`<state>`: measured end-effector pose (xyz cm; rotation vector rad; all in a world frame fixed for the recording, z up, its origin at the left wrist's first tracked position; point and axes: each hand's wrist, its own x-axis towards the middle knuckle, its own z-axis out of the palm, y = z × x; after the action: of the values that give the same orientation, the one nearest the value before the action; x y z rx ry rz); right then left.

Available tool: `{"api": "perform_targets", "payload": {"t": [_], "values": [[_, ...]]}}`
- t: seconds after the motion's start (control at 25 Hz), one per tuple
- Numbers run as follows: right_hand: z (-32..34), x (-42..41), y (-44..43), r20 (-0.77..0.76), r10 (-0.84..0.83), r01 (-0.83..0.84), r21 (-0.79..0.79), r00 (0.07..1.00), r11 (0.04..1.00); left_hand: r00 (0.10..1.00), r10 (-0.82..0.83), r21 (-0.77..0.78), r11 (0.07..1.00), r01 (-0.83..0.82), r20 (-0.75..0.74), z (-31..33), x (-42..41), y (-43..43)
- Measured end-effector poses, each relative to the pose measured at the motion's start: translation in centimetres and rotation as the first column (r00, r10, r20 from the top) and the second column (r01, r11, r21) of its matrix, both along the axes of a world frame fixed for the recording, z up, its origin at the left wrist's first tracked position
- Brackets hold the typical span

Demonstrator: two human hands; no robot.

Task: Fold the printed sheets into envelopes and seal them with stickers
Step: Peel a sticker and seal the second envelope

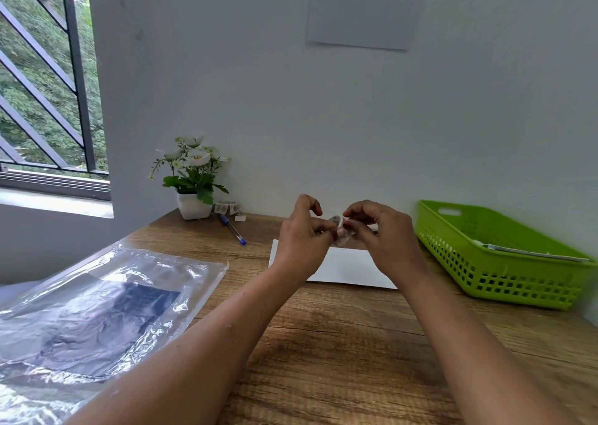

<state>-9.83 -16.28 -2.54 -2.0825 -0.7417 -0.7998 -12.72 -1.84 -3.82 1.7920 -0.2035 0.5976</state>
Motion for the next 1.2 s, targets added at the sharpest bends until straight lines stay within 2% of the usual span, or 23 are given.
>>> {"api": "perform_targets", "payload": {"t": [0.08,0.24,0.44,0.56,0.72,0.8,0.92,1.04,1.2], "values": [[0.1,0.1,-0.2,-0.008,0.002,-0.002,-0.056,1.0,0.998,1.0,0.008,0.078,0.997,-0.009,0.013,0.0,0.1,0.1],[0.3,0.4,-0.3,0.066,-0.021,0.039,-0.298,0.998,0.954,1.0,0.011,0.137,0.99,-0.015,0.025,-0.2,0.2,0.2],[0.3,-0.2,-0.2,0.036,-0.034,0.045,-0.393,0.999,0.918,1.0,0.002,0.176,0.984,-0.008,0.03,-0.1,0.2,0.2],[0.4,-0.3,0.0,-0.013,-0.035,0.028,-0.361,0.999,0.932,0.999,0.024,0.13,0.991,-0.027,0.021,-0.1,0.0,0.6],[0.4,0.0,0.1,-0.126,0.016,-0.023,-0.049,0.992,0.999,0.999,0.024,0.086,0.996,-0.027,0.029,0.0,0.1,1.1],[0.2,0.2,0.2,-0.162,0.005,-0.004,0.001,0.987,1.0,0.999,0.02,0.103,0.994,-0.023,0.036,-0.1,0.1,0.9],[-0.1,0.0,0.7,-0.135,-0.002,0.012,0.077,0.991,0.997,0.998,0.019,0.109,0.994,-0.026,0.065,0.0,0.1,0.8],[-0.1,-0.2,1.1,-0.041,-0.06,0.062,0.051,0.997,0.997,0.997,0.001,0.071,0.997,-0.006,0.076,0.2,-0.2,0.8],[-0.2,-0.2,1.2,0.092,-0.138,0.149,-0.122,0.986,0.981,0.996,0.006,0.054,0.998,-0.011,0.088,0.4,-0.3,0.6]]}}
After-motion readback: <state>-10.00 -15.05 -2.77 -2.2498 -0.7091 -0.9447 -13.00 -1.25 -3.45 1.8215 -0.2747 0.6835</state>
